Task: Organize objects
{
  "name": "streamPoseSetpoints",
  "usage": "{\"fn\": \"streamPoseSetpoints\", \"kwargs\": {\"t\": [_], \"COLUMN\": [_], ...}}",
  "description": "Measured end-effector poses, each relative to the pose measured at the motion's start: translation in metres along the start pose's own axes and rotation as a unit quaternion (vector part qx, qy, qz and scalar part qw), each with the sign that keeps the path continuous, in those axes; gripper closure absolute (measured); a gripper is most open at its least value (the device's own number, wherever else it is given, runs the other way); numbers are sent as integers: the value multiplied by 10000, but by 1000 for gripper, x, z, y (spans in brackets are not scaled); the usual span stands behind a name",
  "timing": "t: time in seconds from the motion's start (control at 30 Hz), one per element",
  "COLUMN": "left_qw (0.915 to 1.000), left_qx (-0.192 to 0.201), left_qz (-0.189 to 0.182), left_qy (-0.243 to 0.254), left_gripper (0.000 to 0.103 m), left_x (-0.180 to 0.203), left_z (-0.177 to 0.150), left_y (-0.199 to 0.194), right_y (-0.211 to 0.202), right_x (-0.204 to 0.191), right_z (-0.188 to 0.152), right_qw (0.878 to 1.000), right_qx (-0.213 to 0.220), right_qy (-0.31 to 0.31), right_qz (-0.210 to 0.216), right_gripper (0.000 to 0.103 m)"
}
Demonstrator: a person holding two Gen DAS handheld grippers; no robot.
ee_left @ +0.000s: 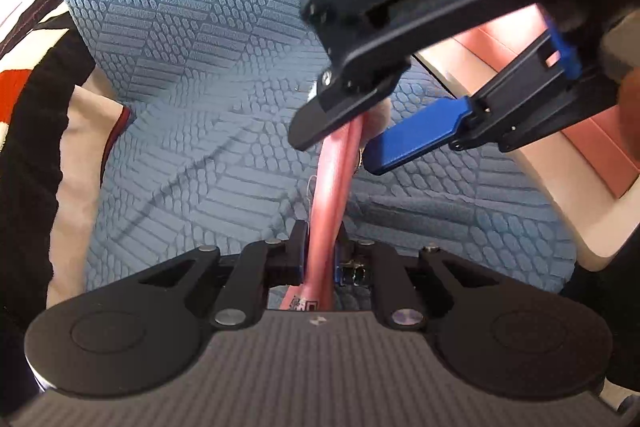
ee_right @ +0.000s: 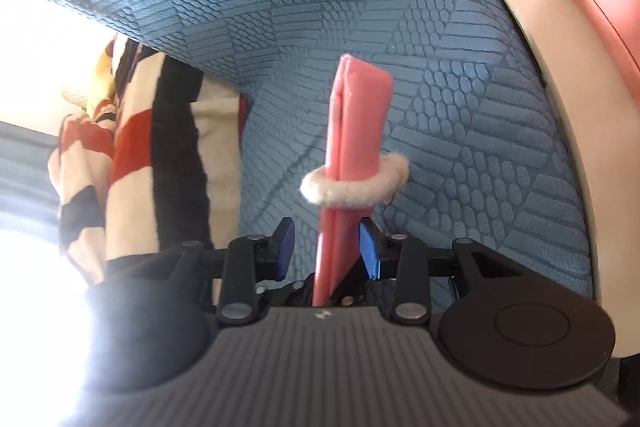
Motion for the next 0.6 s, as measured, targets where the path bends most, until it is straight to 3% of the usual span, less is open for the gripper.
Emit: {"fn": "streamPoseSetpoints", "kwargs": {"t": [0.23, 0.6], "left_qw": [10000, 9997], "left_qx": [-22, 155], "left_qz": [-14, -166], "left_qy": [76, 11], "left_gripper": [88, 88], "left_x": [3, 9], "left_z": [0, 9], "left_y": [1, -31], "right_y": [6, -23], "right_x": [7, -3], "right_z": [2, -7], "right_qw": [9998, 9992], "right_qx": [99, 304], "right_qy": [58, -175], "right_qz": [-166, -212], "right_gripper": [79, 82]}}
Point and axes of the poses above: each gripper's, at about its wrist camera, not at the fingertips, and y roughly the way its jaws point, x to its right, z to its top, the point moved 8 cm from there along y, roughly the way its jaws point, and after that the axes turned 8 degrees about y, right-handed, at the moved point
